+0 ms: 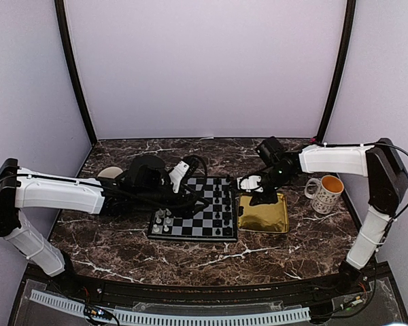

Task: Set up the chess pieces on the board
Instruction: Move the knight to the storage box.

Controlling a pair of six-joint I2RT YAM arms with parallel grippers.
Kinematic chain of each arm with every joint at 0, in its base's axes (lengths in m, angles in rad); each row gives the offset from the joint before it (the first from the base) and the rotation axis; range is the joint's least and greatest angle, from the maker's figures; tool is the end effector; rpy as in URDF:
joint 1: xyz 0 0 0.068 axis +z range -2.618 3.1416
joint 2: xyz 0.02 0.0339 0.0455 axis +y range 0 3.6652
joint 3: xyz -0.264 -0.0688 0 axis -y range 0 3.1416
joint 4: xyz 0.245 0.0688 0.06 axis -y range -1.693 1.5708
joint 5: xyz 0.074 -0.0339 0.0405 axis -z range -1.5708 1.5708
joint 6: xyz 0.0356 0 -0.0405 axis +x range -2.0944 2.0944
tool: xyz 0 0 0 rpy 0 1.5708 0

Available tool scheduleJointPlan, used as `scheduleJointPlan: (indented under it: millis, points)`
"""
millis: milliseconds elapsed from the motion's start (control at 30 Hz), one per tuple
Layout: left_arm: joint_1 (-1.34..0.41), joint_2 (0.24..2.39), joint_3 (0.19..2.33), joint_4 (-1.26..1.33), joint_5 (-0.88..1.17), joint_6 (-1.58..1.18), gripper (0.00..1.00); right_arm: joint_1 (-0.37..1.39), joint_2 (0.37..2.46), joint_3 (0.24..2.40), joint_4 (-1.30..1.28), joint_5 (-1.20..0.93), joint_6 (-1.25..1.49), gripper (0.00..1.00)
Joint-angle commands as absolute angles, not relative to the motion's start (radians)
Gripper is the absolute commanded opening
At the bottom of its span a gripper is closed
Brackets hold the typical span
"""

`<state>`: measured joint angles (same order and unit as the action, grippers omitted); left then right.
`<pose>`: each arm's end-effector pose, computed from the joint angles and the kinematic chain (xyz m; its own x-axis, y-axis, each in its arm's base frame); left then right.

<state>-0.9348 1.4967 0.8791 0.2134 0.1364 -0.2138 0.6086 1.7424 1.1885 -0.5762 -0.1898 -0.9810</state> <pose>0.1953 -0.2727 0.2408 -0.4131 0.2057 -0.8871 0.8019 0.5439 -0.2473 0.2845 0.2065 0.1972 0.1087 -0.9190 -0.3791 -0.9657 -0.0072 -0.2596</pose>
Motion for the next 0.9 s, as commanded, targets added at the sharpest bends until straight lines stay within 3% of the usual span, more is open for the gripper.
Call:
scheduleJointPlan:
  millis: [0,867]
  points:
    - [-0.938,1.499,0.906,0.197,0.163,-0.235,0.70,0.626,1.788,1.198,-0.512,-0.168,-1.019,0.35]
    - [-0.938,1.526,0.916,0.170,0.132,-0.263,0.72,0.668,1.933,1.260,-0.569,-0.231,-1.063,0.36]
